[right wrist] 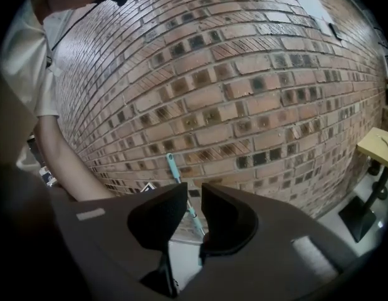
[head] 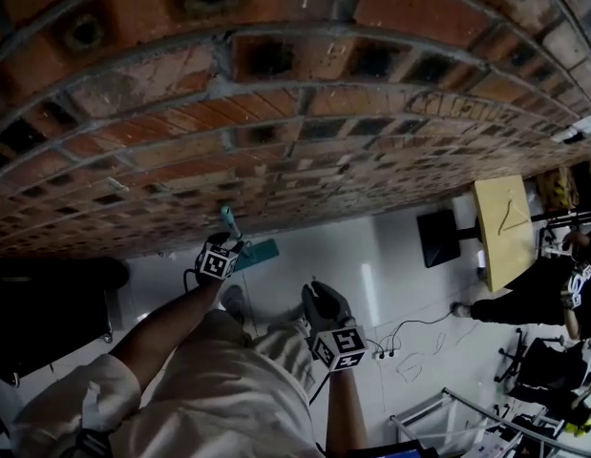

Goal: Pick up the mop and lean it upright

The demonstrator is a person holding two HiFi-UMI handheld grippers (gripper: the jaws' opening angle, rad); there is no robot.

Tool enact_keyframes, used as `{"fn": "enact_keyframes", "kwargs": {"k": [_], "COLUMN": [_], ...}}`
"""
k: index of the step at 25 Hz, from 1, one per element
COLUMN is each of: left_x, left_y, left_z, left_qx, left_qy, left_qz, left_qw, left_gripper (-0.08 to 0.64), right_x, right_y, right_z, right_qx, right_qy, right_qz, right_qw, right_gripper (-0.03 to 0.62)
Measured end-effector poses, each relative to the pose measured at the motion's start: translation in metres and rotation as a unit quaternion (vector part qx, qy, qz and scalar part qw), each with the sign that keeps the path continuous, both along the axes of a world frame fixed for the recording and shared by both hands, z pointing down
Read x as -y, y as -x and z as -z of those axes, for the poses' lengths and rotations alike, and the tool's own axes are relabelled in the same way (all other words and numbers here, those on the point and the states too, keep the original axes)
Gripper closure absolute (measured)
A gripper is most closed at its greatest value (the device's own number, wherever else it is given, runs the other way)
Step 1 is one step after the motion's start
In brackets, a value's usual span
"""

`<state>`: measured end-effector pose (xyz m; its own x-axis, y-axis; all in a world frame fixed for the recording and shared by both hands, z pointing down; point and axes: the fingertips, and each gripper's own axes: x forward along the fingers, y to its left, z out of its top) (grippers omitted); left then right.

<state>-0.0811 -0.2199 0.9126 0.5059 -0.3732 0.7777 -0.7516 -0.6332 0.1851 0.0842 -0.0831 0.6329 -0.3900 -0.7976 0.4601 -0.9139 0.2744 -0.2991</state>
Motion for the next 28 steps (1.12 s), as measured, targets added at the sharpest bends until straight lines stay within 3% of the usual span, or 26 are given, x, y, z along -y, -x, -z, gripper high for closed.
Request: {"fn": "enact_keyframes", "kwargs": {"k": [7, 16, 20, 28], "left_x": [0.016, 0.023, 0.031, 0.024], "left_y": [-0.003, -0.008, -0.017, -0.036], "left_z": [-0.027, -0.047, -0.047, -0.037], "left_qx": [0.016, 0.030, 0.019, 0.005], "left_qy": [0.008, 0.014, -0.001, 0.000], "left_qz": [0.000, -0.018, -0.022, -0.066], "left_qw": [0.9998, 0.9993, 0.9996, 0.9978], "left_gripper": [0.345, 0.369, 0.425, 0.428], "right_x": [0.010, 0.007, -0.001, -0.019], "right_y": [-0.002, -0.003, -0.010, -0.021], "right_z": [-0.003, -0.004, -0.003, -0.001], "right_qx": [-0.012, -0.016, -0.020, -0.026], "right_qy": [0.004, 0.002, 0.003, 0.001], "right_qz": [0.012, -0.008, -0.025, -0.056], "right_qw": [1.000, 1.000, 0.999, 0.998], "right_gripper": [0.529, 0.529, 0.529, 0.529]}}
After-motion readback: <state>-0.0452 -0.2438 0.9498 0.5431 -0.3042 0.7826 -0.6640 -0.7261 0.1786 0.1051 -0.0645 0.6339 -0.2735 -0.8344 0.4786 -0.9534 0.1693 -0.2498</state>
